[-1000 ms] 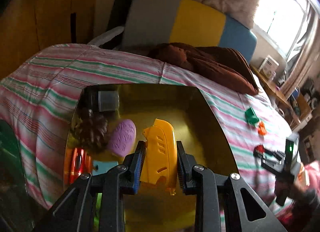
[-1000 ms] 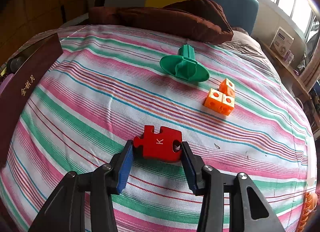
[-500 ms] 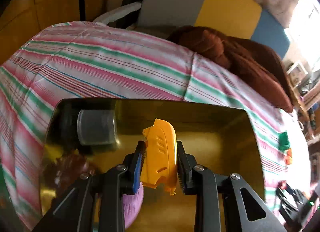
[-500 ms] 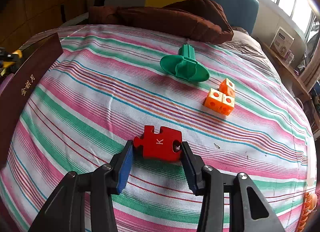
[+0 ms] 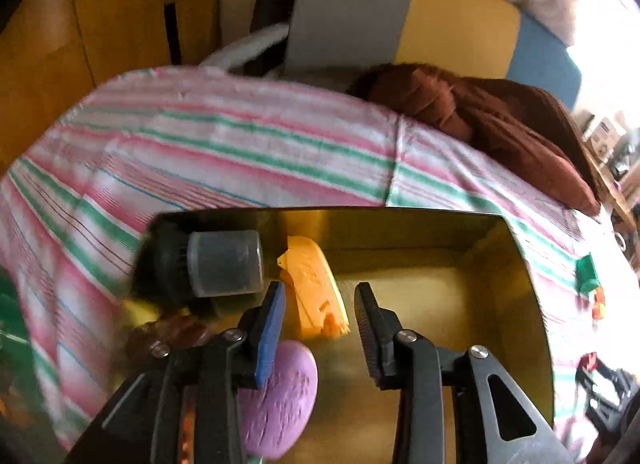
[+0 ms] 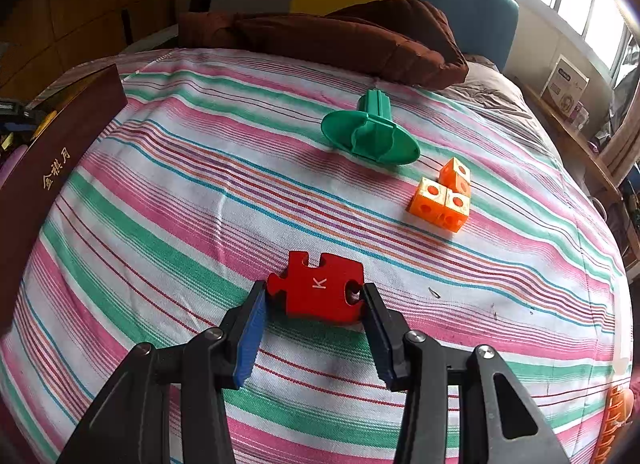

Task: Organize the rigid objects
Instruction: 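Carry the yellow piece into the gold tray and open the left tool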

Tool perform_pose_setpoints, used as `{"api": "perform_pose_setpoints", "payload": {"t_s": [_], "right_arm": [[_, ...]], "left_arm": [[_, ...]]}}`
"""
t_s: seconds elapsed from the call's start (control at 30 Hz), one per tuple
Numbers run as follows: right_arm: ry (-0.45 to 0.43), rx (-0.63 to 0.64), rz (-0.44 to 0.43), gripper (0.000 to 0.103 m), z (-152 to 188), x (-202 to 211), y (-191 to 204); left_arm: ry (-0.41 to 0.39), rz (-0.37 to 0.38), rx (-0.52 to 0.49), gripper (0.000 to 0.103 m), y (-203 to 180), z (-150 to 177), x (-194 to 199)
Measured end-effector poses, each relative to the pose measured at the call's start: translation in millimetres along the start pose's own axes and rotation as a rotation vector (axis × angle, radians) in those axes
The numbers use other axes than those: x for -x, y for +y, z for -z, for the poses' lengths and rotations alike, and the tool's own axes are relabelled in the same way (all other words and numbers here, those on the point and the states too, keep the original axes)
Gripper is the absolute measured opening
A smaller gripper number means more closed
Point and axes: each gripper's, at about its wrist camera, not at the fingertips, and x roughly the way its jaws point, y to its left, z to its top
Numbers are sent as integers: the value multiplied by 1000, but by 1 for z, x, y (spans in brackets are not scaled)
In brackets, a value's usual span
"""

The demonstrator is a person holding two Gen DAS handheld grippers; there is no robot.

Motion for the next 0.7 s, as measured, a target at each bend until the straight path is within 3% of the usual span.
{"api": "perform_pose_setpoints", "payload": {"t_s": [0.23, 0.7], "right_arm": [[-6, 4, 3, 46, 2, 0, 2], [-18, 2, 11, 46, 4, 3, 3]], "left_arm": [[-173, 18, -125, 51, -21, 49, 89], [-232, -41, -212, 51, -27, 109, 138]]}}
